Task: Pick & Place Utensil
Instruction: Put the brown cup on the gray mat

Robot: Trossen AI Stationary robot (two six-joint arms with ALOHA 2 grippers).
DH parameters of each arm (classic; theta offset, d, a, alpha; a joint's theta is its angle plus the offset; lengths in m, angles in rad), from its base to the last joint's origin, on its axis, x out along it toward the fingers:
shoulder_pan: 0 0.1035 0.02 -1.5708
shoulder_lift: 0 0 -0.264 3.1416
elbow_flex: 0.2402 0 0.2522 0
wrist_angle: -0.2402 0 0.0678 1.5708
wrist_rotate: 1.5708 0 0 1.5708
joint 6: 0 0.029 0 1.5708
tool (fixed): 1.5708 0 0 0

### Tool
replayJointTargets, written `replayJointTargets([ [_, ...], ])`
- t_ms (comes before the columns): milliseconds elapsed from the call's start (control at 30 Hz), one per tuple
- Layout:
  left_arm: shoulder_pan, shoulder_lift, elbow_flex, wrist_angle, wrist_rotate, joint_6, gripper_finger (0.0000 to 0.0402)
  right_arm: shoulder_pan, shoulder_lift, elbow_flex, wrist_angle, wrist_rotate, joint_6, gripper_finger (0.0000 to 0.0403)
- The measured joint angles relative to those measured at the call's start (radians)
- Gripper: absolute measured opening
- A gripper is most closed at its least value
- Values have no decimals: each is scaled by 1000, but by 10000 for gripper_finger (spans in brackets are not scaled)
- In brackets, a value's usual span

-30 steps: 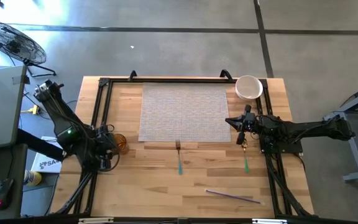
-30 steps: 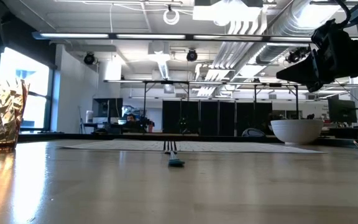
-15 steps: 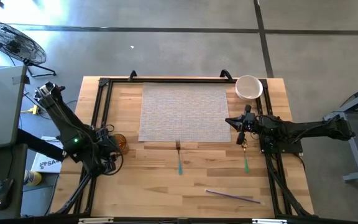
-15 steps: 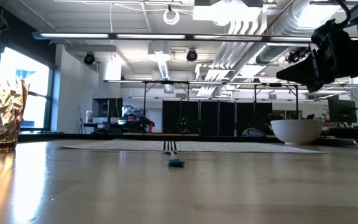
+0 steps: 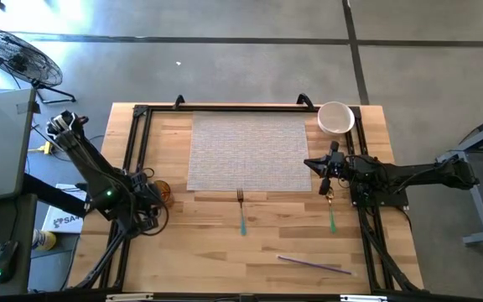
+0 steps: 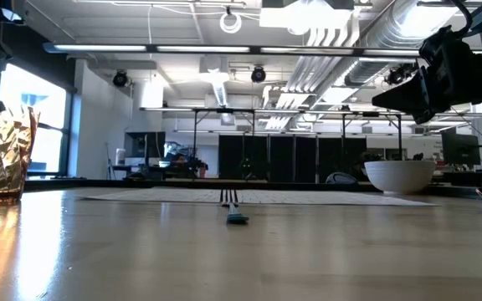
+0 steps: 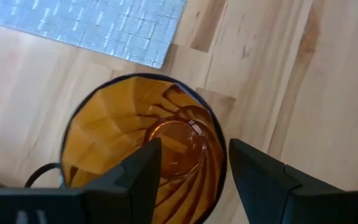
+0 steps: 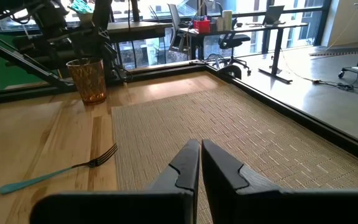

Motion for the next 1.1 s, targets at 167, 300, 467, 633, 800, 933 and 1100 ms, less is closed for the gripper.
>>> replayJointTargets([
  [167, 0, 0, -29, 31, 2, 20, 178, 0, 0, 0, 0, 0, 0, 12],
  [300, 0, 0, -37, 39, 2, 20, 152, 0, 0, 0, 0, 0, 0, 12],
  [467, 0, 0, -37, 40, 2, 38, 106, 0, 0, 0, 0, 0, 0, 12],
  [633, 0, 0, -37, 43, 3, 46, 67, 0, 0, 0, 0, 0, 0, 12],
  [800, 0, 0, -35, 47, 3, 46, 50, 0, 0, 0, 0, 0, 0, 12],
  [933, 0, 0, -18, 48, 2, 57, 49, 0, 0, 0, 0, 0, 0, 12],
  [1100, 0, 0, 3, 66, 2, 101, 49, 0, 0, 0, 0, 0, 0, 12],
])
